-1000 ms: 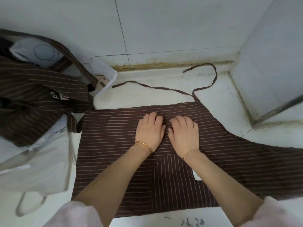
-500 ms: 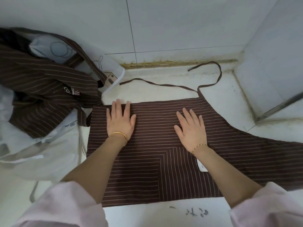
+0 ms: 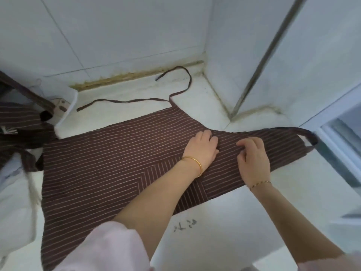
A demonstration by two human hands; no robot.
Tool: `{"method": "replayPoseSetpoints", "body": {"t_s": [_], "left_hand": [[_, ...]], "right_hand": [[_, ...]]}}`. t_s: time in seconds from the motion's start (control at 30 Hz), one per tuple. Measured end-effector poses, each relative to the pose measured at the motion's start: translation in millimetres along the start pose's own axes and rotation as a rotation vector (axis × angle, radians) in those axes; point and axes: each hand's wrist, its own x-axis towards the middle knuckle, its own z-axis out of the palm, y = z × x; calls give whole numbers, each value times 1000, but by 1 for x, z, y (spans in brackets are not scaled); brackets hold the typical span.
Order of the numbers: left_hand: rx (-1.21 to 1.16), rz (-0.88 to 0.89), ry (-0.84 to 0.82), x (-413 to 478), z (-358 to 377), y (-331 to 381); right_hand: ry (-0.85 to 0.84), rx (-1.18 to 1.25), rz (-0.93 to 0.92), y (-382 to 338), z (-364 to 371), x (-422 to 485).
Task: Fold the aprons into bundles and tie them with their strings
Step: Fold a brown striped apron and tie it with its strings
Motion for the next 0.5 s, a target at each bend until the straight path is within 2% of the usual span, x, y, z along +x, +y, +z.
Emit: {"method": "replayPoseSetpoints", "body": {"t_s": [0.23,0.33,0.5], "left_hand": [[-19,124,-164,47,13,95],[-56,69,-129,63,17,121],[-36,-88,32,88,19,147]], "right_hand": [[-59,-115,177,88,-60,-3],[-42,-101,246,116,-79,8],[-12,3,305,143,-99,41]]}}
